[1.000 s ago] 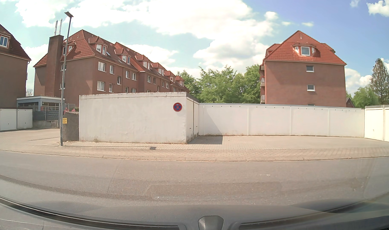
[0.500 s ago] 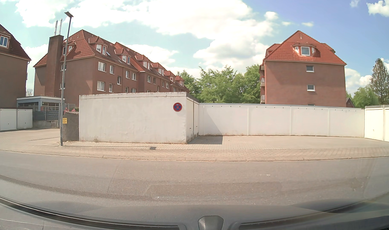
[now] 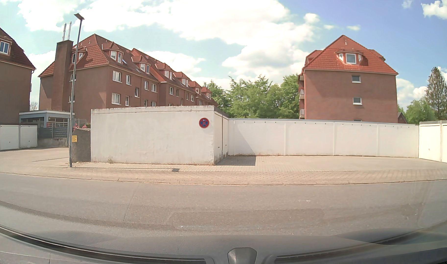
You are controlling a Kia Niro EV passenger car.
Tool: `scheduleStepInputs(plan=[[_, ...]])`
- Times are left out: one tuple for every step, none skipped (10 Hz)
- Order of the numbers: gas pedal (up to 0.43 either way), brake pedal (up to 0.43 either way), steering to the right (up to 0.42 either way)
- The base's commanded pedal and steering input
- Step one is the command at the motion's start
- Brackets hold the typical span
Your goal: Follow the waypoints while adhering to traffic rules and regulations
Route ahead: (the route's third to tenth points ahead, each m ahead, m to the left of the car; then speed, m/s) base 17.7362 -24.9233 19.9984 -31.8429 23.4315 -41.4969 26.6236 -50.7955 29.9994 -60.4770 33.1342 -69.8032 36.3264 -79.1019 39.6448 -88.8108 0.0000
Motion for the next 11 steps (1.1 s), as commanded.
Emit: scheduleStepInputs(plan=[[0.0,0.53,0.05],[0.0,0.518,0.05],[0.0,0.518,0.05],[0.0,0.518,0.05],[0.0,0.518,0.05],[0.0,0.518,0.05],[0.0,0.512,0.05],[0.0,0.506,0.05],[0.0,0.5,0.05],[0.0,0.5,0.05],[0.0,0.5,0.05]])
